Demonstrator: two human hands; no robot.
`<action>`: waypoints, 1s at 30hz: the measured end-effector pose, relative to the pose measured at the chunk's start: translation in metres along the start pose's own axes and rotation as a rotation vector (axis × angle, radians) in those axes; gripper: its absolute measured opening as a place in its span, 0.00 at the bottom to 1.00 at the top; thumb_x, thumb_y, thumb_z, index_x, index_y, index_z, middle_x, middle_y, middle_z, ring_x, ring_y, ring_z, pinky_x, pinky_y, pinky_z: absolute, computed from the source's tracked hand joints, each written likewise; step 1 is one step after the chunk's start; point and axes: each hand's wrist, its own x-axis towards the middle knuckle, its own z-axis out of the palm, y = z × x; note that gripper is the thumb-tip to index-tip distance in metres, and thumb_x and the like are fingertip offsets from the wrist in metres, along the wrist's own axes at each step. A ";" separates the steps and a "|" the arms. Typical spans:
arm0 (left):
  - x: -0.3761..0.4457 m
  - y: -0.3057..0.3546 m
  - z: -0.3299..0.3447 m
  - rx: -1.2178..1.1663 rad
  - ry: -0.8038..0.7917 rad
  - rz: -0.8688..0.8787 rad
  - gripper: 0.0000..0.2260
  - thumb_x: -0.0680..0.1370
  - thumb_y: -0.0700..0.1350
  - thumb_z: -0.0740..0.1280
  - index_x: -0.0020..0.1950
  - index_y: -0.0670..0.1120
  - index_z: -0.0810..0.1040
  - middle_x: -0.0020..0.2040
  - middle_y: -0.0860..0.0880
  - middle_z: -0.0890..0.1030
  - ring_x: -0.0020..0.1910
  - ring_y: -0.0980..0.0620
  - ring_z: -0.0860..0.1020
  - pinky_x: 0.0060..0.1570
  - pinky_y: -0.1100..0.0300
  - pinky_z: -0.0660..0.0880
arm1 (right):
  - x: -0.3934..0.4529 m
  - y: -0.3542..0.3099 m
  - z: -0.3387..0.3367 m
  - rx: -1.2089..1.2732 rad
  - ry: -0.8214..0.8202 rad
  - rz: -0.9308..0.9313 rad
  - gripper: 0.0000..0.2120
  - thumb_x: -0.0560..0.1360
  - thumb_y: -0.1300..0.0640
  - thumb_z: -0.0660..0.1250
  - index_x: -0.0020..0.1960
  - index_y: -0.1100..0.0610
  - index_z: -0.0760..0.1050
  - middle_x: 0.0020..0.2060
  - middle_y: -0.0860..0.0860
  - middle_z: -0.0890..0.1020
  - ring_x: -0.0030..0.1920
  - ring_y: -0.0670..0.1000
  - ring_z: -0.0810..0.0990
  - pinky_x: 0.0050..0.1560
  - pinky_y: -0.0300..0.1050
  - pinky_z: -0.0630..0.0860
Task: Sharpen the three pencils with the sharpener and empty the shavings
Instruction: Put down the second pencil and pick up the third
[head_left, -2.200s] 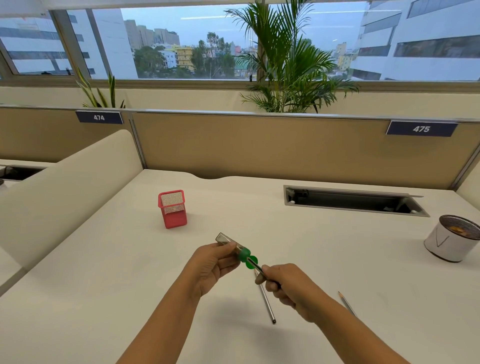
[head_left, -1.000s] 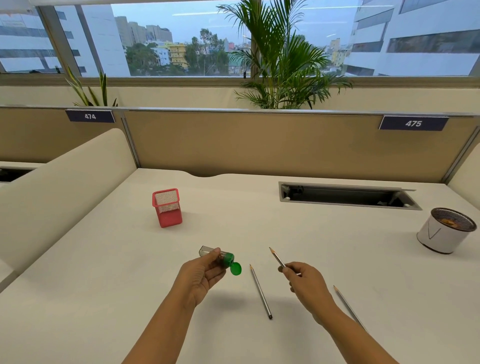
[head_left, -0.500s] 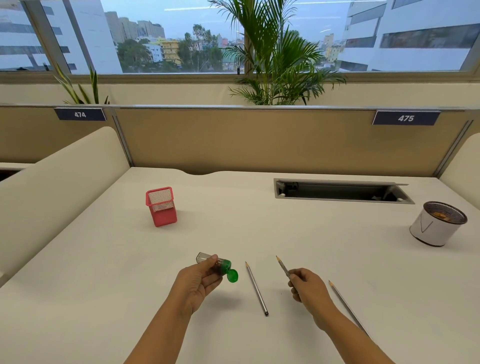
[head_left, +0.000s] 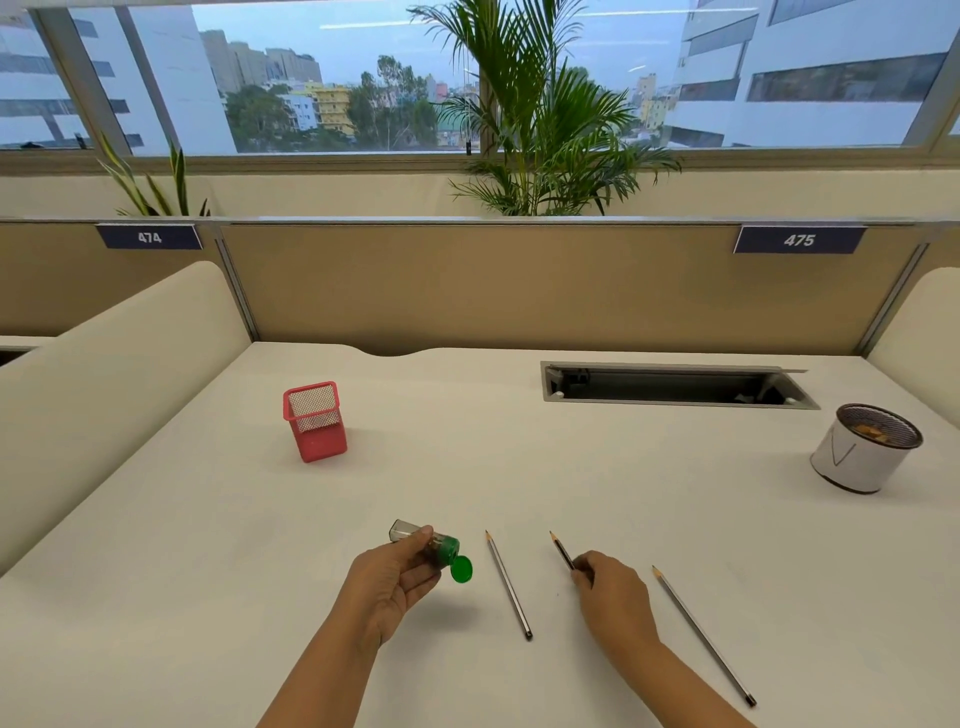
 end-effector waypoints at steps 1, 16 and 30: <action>0.000 0.000 0.000 0.003 0.000 0.000 0.03 0.74 0.36 0.68 0.44 0.37 0.77 0.32 0.41 0.83 0.42 0.42 0.80 0.54 0.48 0.74 | 0.001 -0.001 0.000 -0.043 -0.005 -0.019 0.11 0.79 0.59 0.58 0.55 0.57 0.77 0.49 0.51 0.83 0.48 0.50 0.79 0.48 0.40 0.74; 0.004 -0.004 -0.002 0.014 -0.019 0.009 0.04 0.74 0.36 0.67 0.46 0.37 0.77 0.33 0.41 0.84 0.40 0.43 0.81 0.43 0.53 0.77 | 0.009 0.002 0.010 -0.252 -0.022 -0.096 0.13 0.79 0.59 0.53 0.55 0.57 0.75 0.50 0.51 0.76 0.45 0.51 0.72 0.43 0.39 0.66; 0.001 -0.005 0.003 0.009 -0.014 -0.019 0.02 0.74 0.36 0.67 0.44 0.36 0.77 0.31 0.42 0.84 0.42 0.43 0.80 0.51 0.50 0.76 | 0.013 0.016 -0.016 -0.213 0.170 -0.019 0.13 0.78 0.54 0.59 0.58 0.56 0.77 0.53 0.52 0.79 0.58 0.53 0.74 0.51 0.44 0.71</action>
